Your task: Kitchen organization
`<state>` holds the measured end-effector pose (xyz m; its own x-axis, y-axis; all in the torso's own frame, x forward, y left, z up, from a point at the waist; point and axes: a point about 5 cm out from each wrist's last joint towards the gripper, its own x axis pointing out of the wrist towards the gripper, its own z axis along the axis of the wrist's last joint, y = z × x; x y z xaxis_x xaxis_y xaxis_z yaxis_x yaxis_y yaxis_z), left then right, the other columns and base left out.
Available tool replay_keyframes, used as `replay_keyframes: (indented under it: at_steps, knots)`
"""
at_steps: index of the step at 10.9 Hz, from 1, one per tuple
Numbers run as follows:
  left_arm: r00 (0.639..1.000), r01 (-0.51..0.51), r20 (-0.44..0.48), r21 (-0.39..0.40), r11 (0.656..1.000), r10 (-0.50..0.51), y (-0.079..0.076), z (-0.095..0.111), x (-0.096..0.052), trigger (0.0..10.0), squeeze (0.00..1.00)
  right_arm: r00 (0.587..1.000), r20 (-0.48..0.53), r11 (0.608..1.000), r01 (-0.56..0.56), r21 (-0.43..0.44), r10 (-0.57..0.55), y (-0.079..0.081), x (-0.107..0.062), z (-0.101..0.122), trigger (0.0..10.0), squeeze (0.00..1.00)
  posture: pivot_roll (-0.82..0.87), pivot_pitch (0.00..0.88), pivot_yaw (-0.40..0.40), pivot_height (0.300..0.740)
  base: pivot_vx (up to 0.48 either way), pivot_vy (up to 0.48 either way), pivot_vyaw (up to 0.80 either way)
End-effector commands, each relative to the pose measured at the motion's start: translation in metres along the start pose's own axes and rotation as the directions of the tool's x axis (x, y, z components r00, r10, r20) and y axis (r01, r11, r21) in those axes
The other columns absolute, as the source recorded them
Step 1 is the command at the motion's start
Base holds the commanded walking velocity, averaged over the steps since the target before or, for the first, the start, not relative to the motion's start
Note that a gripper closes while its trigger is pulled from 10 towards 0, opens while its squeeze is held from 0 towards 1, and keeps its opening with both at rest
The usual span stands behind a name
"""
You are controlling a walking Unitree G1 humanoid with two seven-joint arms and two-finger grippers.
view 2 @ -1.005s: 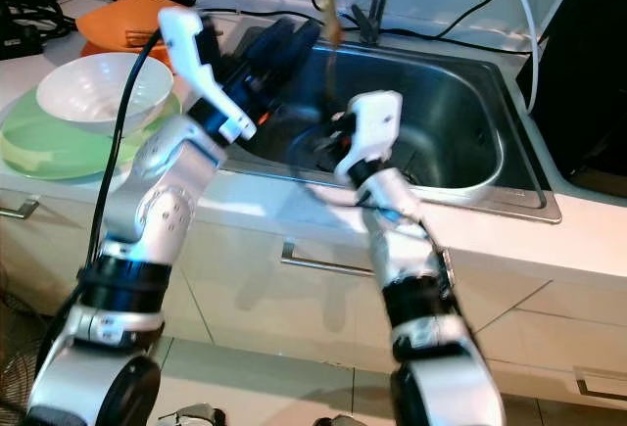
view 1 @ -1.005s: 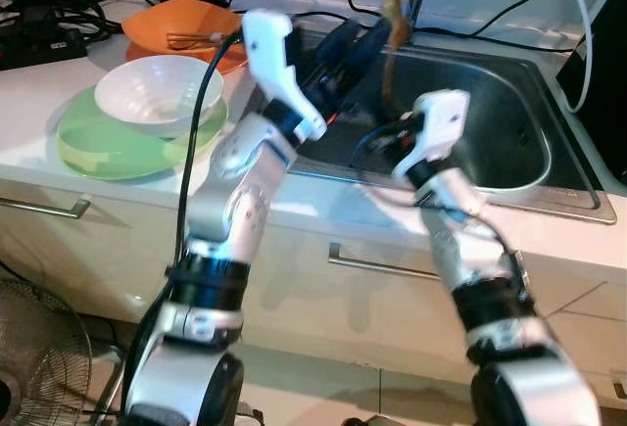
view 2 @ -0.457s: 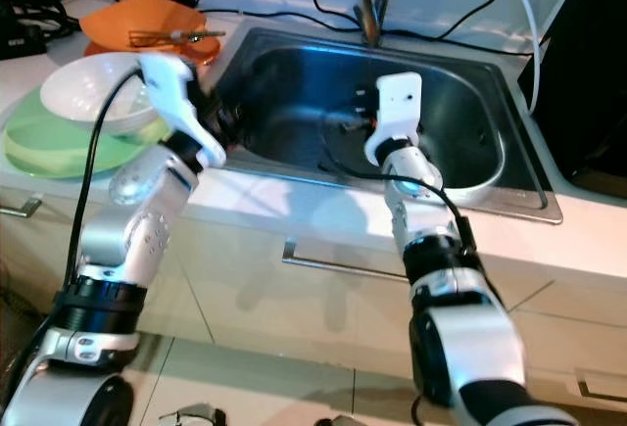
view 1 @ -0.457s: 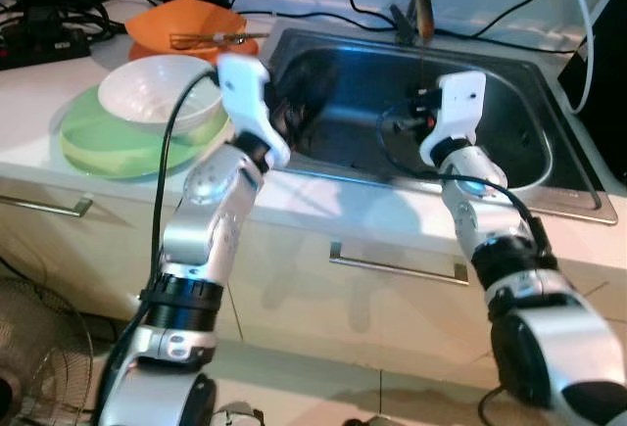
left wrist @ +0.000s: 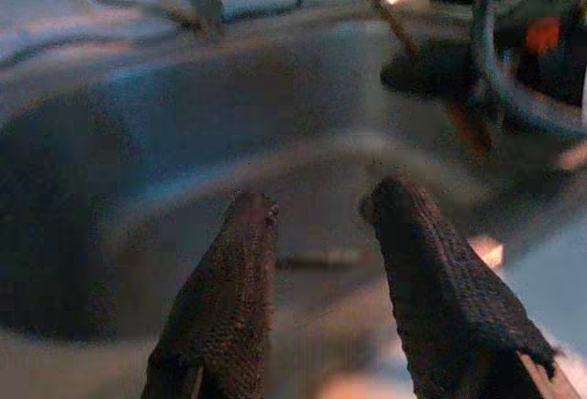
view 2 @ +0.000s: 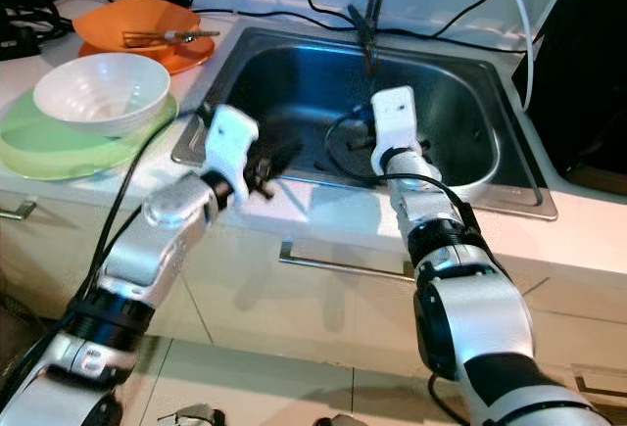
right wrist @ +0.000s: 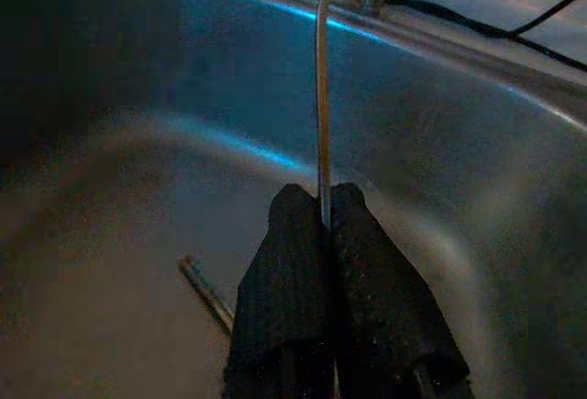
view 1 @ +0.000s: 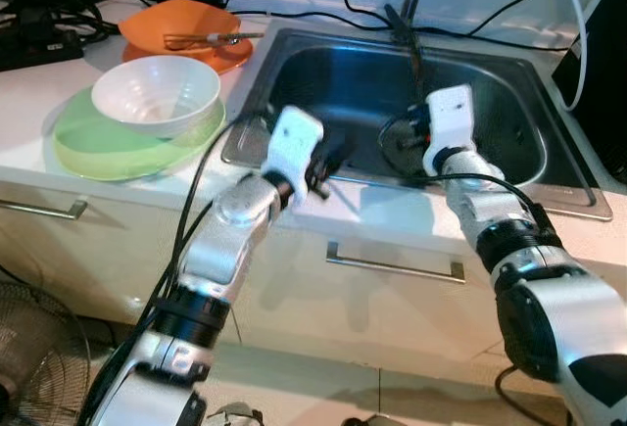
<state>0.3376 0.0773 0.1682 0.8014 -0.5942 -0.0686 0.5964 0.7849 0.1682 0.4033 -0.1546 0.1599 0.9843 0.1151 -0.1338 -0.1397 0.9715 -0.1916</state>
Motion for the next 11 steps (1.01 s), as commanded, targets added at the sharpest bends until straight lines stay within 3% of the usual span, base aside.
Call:
replay_keyframes:
  at_steps: [1,5,6,8,9,10,11]
  knots:
    - [0.999,0.005,-0.051,0.011,1.000,-0.005,-0.003,-0.007,0.000,10.0,0.00,1.000,-0.006,1.000,0.012,-0.022,-0.012,-0.003,0.002,0.007,10.0,0.00,0.10,0.053,-0.061,0.740,0.000,0.000,0.00]
    - [0.998,0.019,-0.068,0.007,1.000,-0.018,-0.005,-0.009,0.001,10.0,0.00,0.996,-0.084,0.999,-0.024,-0.044,0.020,0.001,0.002,-0.004,10.0,0.00,0.10,0.068,-0.067,0.740,0.000,0.000,0.00]
    - [0.997,0.018,-0.073,0.007,1.000,-0.017,-0.006,-0.010,0.001,10.0,0.00,0.995,-0.101,0.998,-0.032,-0.046,0.028,0.003,0.001,-0.007,10.0,0.66,0.10,0.072,-0.070,0.740,0.000,0.000,0.00]
    - [0.997,0.018,-0.073,0.003,1.000,-0.017,-0.007,-0.010,0.002,10.0,0.00,0.993,-0.109,0.998,-0.042,-0.046,0.037,0.005,0.001,-0.009,10.0,0.78,0.10,0.073,-0.072,0.740,0.000,0.000,0.00]
    - [0.997,0.020,-0.073,0.002,1.000,-0.020,-0.008,-0.010,0.002,10.0,0.00,0.993,-0.108,0.998,-0.047,-0.045,0.041,0.007,0.001,-0.009,10.0,0.78,0.10,0.070,-0.073,0.740,0.000,0.000,0.00]
    - [0.997,0.020,-0.071,0.002,1.000,-0.020,-0.008,-0.010,0.002,10.0,0.00,0.994,-0.096,0.998,-0.050,-0.046,0.045,0.007,0.001,-0.008,10.0,0.63,0.10,0.069,-0.073,0.740,0.000,0.000,0.00]
    - [0.998,0.007,-0.058,0.006,1.000,-0.007,-0.007,-0.009,0.002,10.0,0.00,0.998,-0.048,0.996,-0.054,-0.066,0.051,0.008,0.002,-0.001,10.0,0.00,0.10,0.068,-0.074,0.740,0.000,0.000,0.00]
